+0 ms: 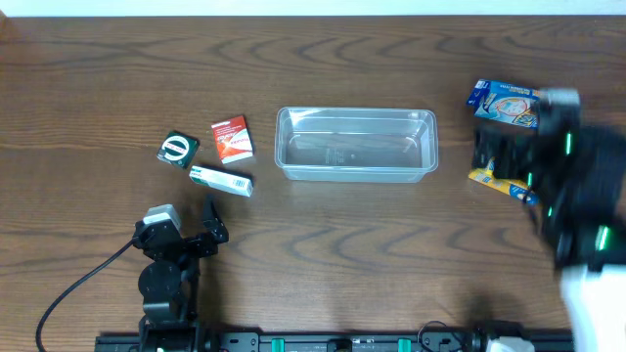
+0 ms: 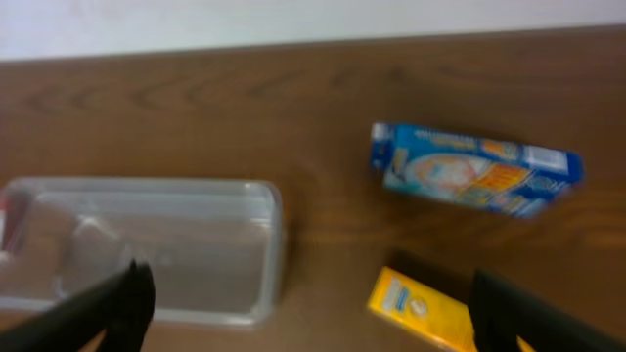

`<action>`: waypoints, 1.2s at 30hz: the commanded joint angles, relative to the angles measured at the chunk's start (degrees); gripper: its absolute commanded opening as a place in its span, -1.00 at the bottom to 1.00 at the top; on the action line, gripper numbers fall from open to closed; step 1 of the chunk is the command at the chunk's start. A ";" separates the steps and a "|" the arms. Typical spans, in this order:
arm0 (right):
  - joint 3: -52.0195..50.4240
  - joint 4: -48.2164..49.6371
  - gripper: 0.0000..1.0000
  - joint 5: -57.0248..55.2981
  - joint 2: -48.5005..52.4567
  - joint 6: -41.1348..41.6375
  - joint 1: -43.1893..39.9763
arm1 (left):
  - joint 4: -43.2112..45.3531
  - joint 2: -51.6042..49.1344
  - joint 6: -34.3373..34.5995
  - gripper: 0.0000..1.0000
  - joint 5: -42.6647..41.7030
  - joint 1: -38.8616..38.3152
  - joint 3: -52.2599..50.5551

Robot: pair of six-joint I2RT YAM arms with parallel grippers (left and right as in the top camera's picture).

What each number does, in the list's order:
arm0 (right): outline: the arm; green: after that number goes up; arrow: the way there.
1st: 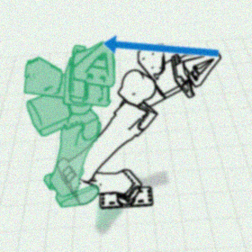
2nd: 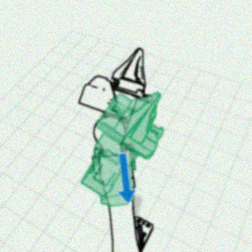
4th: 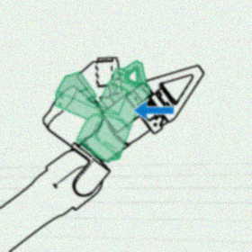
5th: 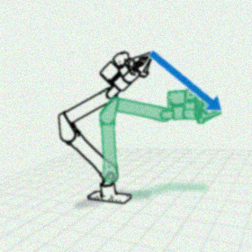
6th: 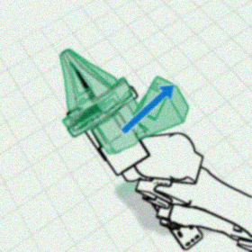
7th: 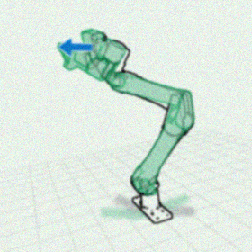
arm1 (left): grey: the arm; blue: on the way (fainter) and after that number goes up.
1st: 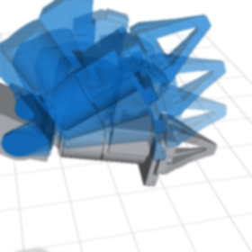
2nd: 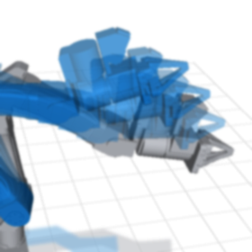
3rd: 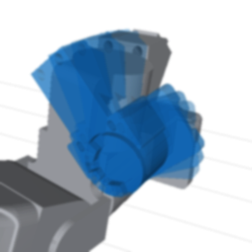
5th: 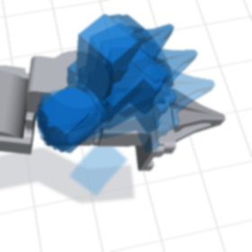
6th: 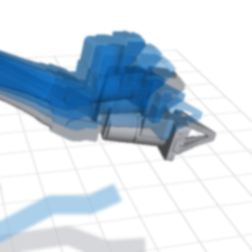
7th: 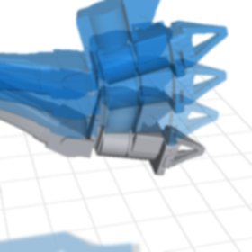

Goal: Pack container
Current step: 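Move the right gripper to the blue Kool Fever box and grasp it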

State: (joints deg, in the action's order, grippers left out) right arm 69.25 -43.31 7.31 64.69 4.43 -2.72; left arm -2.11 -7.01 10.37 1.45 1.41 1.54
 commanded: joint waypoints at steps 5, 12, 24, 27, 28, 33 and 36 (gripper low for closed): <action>28.04 -15.89 0.98 15.17 23.89 -0.85 -1.62 | -1.97 0.28 -0.92 0.96 0.22 0.24 -1.31; 28.87 -17.46 0.87 15.58 30.27 -0.96 -1.44 | -1.97 0.28 -0.92 0.96 0.22 0.24 -1.31; 28.98 -22.82 0.99 -9.49 30.16 23.02 -4.68 | -1.97 0.28 -0.92 0.96 0.22 0.24 -1.31; 28.98 -23.56 0.99 -9.33 30.18 27.23 -7.96 | -1.97 0.28 -0.92 0.96 0.24 0.24 -1.31; 28.98 -23.47 0.99 -8.92 30.25 27.85 -9.05 | -1.97 0.28 -0.92 0.96 0.22 0.24 -1.31; 29.64 -22.43 0.98 -4.61 31.98 28.02 -15.45 | -1.97 0.28 -0.92 0.96 0.22 0.24 -1.31; 32.61 -23.12 0.98 -1.07 35.10 25.94 -17.94 | -1.97 0.28 -0.92 0.96 0.22 0.24 -1.31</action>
State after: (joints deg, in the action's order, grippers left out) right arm 98.54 -66.17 2.33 96.68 30.20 -18.50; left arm -2.13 -7.03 10.39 1.43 1.41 1.54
